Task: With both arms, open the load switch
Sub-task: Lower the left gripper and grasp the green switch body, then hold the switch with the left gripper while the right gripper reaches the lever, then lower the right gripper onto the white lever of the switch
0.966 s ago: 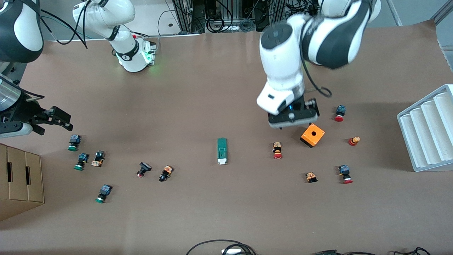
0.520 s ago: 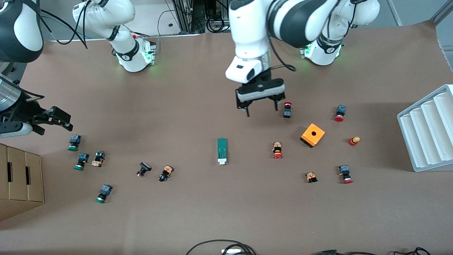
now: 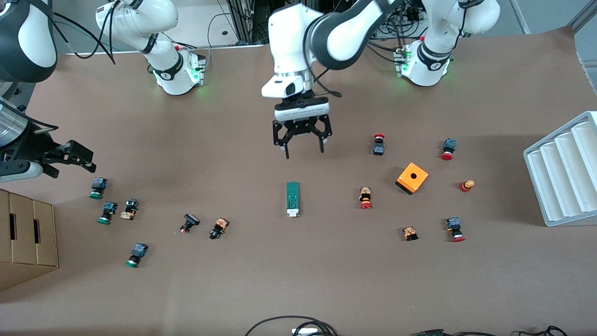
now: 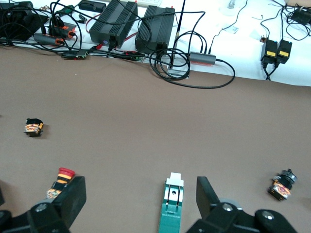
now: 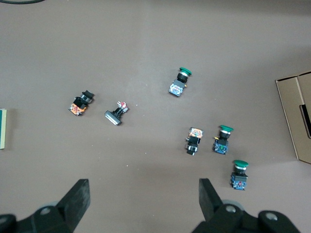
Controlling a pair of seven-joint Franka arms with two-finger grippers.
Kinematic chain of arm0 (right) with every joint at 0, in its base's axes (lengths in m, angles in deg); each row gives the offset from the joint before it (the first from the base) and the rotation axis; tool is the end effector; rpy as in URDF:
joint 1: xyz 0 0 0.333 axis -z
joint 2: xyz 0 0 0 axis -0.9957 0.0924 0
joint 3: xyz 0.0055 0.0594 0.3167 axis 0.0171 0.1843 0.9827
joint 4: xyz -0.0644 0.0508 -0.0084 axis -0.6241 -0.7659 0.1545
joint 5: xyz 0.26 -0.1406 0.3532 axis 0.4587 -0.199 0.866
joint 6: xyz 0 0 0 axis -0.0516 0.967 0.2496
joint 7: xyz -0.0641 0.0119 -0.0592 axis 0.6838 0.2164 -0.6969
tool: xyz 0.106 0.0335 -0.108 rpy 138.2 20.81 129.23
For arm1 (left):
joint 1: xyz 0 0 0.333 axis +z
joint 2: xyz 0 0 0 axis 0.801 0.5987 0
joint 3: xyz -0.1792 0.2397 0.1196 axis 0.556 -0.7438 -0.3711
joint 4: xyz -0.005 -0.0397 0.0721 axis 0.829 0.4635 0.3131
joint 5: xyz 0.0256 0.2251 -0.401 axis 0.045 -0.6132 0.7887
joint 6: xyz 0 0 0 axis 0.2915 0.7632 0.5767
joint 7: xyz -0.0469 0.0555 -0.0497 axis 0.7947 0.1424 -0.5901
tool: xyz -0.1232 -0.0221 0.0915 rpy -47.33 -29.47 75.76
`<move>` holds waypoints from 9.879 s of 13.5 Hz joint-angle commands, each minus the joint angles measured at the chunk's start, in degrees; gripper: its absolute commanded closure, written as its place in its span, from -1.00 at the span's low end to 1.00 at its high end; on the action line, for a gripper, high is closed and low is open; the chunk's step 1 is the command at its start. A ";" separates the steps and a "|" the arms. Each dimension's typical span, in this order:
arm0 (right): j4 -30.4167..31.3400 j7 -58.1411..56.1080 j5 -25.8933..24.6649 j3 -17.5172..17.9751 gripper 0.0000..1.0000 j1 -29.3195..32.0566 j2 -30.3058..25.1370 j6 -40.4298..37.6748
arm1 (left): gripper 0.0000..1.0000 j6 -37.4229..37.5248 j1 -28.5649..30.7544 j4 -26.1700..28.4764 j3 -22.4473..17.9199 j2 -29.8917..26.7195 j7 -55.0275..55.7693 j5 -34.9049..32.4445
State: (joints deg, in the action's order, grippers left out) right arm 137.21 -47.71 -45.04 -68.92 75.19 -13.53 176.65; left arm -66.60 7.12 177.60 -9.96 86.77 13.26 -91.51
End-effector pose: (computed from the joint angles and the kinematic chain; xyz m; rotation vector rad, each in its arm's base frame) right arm 0.6313 -0.0267 0.5196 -3.0847 -0.1151 -0.1796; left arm 0.4741 -0.5779 0.3656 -2.8807 -0.2971 -1.1213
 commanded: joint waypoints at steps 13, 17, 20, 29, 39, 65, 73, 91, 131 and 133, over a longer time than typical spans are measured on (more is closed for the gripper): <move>-1.18 0.39 -0.79 0.03 -1.00 0.10 0.66 0.07 | -1.00 4.80 -3.56 -2.13 4.41 18.70 32.05 -33.81; -1.18 0.39 -0.79 0.03 -1.00 0.10 0.66 0.07 | -1.00 4.89 -4.08 -2.39 4.41 22.04 38.09 -38.63; -1.18 0.39 -0.79 0.03 -1.00 0.19 0.75 0.07 | -1.00 5.76 -4.43 -4.15 4.41 26.09 44.43 -44.62; -1.88 0.21 -1.23 0.12 -1.00 -0.25 0.75 -0.28 | -1.00 16.49 -6.28 -8.64 4.50 35.59 47.08 -50.96; -1.97 0.39 -1.06 0.30 -1.00 -0.42 0.92 -0.90 | -1.00 19.30 -7.07 -11.18 4.50 41.03 52.00 -56.22; -20.50 44.55 7.10 1.44 -1.00 -18.25 26.57 -3.71 | -1.00 20.71 -7.42 -9.69 5.29 40.69 53.32 -53.68; -24.47 75.23 10.46 1.26 -1.00 -28.89 38.00 9.10 | -0.69 20.97 -7.25 -9.51 5.29 40.60 54.38 -53.86; -33.52 108.12 20.12 1.44 -0.63 -31.71 54.53 20.82 | -0.14 20.97 -7.07 -9.51 6.34 40.08 54.20 -52.01; -35.72 111.04 30.85 1.26 0.18 -31.54 57.88 14.57 | -0.09 20.88 -7.07 -9.43 6.34 40.16 53.94 -51.92; -35.63 111.04 30.76 1.26 0.18 -31.54 57.88 14.57 | -0.09 20.80 -7.07 -9.43 6.34 40.07 53.59 -51.92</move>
State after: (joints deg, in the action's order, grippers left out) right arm 101.66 62.57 -15.69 -68.02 43.82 44.54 192.77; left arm -46.30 0.15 167.97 -3.83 127.36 67.14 -144.08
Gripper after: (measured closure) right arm 0.586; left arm 0.454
